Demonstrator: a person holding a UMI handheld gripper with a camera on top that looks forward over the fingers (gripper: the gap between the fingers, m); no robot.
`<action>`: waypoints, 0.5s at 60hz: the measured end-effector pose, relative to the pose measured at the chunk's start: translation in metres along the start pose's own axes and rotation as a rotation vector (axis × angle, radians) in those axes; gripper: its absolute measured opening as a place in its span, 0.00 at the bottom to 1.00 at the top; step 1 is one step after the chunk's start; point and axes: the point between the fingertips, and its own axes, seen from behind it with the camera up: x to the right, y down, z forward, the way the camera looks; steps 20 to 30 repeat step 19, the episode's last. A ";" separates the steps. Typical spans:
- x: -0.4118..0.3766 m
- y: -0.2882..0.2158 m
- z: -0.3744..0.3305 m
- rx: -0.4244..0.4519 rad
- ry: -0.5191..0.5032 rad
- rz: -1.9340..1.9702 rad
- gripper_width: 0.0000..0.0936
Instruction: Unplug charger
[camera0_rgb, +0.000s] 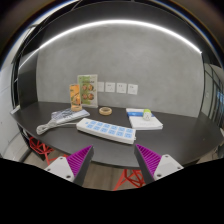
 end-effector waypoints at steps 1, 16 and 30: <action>0.003 0.003 -0.003 -0.001 -0.003 -0.007 0.90; 0.070 0.052 -0.039 -0.064 -0.039 -0.119 0.89; 0.089 0.062 -0.040 -0.081 -0.026 -0.121 0.89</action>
